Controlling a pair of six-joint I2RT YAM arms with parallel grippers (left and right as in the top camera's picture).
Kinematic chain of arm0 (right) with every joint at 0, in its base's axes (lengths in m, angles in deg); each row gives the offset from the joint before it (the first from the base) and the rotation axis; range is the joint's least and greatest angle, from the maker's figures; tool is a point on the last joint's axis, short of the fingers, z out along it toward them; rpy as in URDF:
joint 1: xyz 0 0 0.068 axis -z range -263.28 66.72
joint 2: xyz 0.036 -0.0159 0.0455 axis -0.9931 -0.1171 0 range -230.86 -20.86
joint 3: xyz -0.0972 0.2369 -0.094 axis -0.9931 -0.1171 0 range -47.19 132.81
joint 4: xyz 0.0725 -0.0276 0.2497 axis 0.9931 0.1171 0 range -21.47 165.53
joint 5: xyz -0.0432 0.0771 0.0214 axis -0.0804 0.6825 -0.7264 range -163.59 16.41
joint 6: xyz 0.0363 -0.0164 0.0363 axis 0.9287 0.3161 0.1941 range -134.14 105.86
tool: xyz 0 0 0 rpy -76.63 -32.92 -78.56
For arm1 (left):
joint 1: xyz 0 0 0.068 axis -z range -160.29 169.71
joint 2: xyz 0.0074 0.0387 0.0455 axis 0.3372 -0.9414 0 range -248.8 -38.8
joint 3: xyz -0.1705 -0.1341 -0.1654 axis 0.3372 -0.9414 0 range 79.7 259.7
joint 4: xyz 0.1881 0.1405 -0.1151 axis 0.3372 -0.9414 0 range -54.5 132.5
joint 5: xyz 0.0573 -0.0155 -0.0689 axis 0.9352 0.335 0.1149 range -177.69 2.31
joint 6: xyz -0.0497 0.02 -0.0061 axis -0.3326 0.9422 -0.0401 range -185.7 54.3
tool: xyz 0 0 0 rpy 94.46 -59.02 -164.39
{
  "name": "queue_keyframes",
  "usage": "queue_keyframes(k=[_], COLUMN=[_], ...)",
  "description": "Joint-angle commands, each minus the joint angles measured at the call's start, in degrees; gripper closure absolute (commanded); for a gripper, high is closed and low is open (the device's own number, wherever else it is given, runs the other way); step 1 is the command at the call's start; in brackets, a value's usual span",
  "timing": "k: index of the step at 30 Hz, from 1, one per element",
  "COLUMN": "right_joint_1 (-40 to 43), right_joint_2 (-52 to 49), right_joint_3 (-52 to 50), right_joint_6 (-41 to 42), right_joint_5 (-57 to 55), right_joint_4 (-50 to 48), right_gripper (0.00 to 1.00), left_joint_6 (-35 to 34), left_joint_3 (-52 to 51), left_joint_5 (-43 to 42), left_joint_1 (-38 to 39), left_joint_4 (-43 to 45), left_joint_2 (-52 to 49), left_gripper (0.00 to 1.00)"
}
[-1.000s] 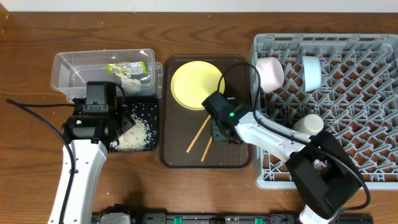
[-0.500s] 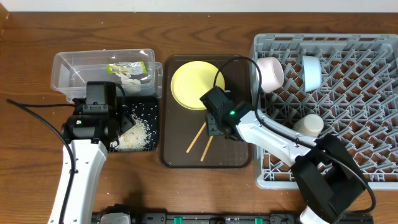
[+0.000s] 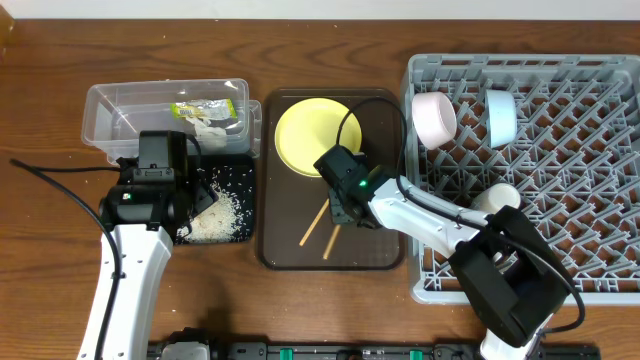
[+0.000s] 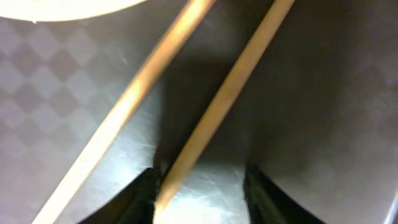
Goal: Sort waste into correct bins and load items into the dishwasher rack
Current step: 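Carry the chopstick to the rack and stand it upright with right gripper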
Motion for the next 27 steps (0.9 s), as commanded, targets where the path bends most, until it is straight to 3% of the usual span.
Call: queue_keyframes(k=[1,9,17,27], right_joint_1=[0.46,4.09,6.97,14.40], right_joint_2=[-0.70,1.29,5.29,23.32], right_joint_3=[-0.04,-0.04,0.31,3.06], right_joint_6=[0.63,0.61,-2.19,-15.10], right_joint_5=[-2.40,-0.33,1.55,6.45], right_joint_4=[2.01,6.14,6.05,10.54], right_gripper=[0.66,0.99,0.99,0.99], left_joint_6=[-0.50,-0.50,-0.50,-0.50], left_joint_3=[-0.50,-0.50,-0.50,-0.50], left_joint_5=[1.09,1.09,1.09,1.09], left_joint_1=[-0.35,-0.35,-0.35,-0.35], left_joint_4=[-0.15,-0.13,-0.13,-0.13], left_joint_2=[-0.11,-0.11,-0.11,-0.11], left_gripper=[0.24,0.24,0.24,0.24])
